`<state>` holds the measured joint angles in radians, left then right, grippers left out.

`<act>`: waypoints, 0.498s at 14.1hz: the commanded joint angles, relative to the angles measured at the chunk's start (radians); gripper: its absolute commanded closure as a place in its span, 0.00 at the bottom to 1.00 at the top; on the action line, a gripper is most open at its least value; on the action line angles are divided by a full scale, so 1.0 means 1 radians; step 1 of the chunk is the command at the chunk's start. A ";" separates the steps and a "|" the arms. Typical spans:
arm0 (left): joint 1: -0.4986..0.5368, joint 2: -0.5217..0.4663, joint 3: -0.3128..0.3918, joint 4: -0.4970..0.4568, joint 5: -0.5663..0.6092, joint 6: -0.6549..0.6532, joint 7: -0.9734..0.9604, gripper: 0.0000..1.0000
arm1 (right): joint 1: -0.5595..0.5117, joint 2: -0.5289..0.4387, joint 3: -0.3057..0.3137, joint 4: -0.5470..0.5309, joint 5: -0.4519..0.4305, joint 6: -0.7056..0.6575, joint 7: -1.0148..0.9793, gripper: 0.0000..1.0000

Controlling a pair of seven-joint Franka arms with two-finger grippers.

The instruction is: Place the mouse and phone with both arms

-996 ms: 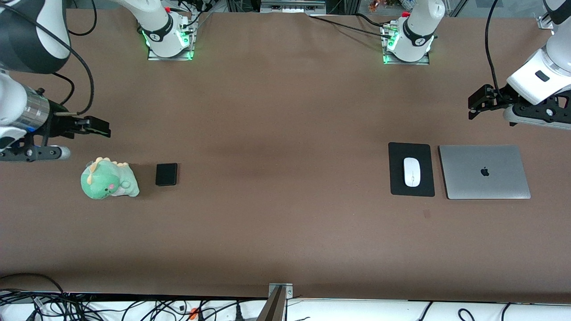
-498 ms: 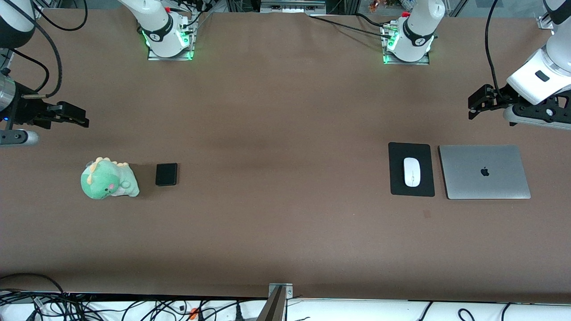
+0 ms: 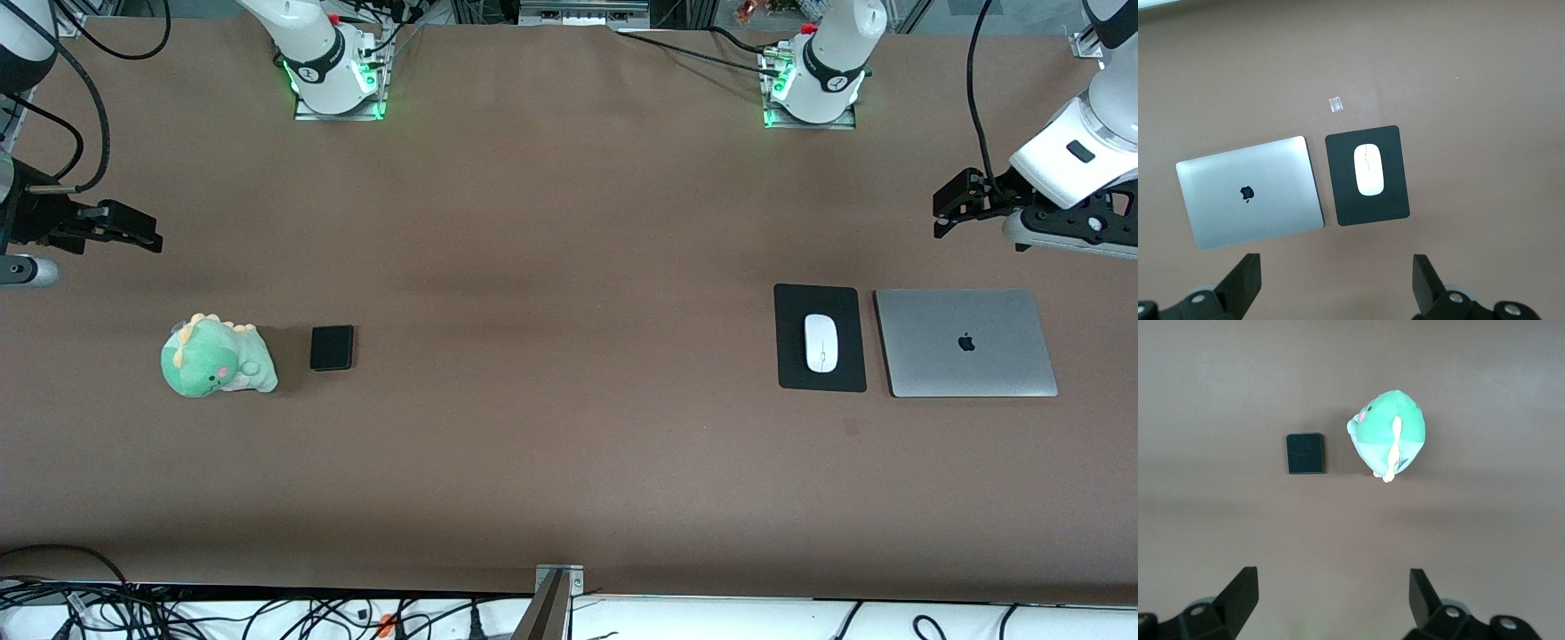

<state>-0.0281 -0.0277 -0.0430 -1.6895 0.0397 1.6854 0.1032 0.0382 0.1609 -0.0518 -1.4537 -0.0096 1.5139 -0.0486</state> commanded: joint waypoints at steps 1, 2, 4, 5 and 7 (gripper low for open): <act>0.005 0.017 -0.005 0.036 0.015 -0.026 0.016 0.00 | -0.020 -0.021 0.021 -0.007 -0.018 -0.011 -0.004 0.00; 0.005 0.017 -0.005 0.036 0.014 -0.026 0.015 0.00 | -0.020 -0.021 0.018 -0.001 -0.020 -0.012 -0.013 0.00; 0.005 0.017 -0.005 0.036 0.014 -0.026 0.015 0.00 | -0.015 -0.018 0.020 0.007 -0.033 -0.012 -0.008 0.00; 0.005 0.017 -0.005 0.036 0.014 -0.026 0.015 0.00 | -0.014 -0.018 0.024 0.007 -0.047 -0.012 -0.007 0.00; 0.005 0.017 -0.005 0.036 0.014 -0.027 0.013 0.00 | -0.015 -0.021 0.021 0.009 -0.040 -0.012 -0.004 0.00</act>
<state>-0.0281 -0.0277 -0.0430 -1.6895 0.0397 1.6846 0.1033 0.0378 0.1586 -0.0478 -1.4492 -0.0346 1.5139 -0.0487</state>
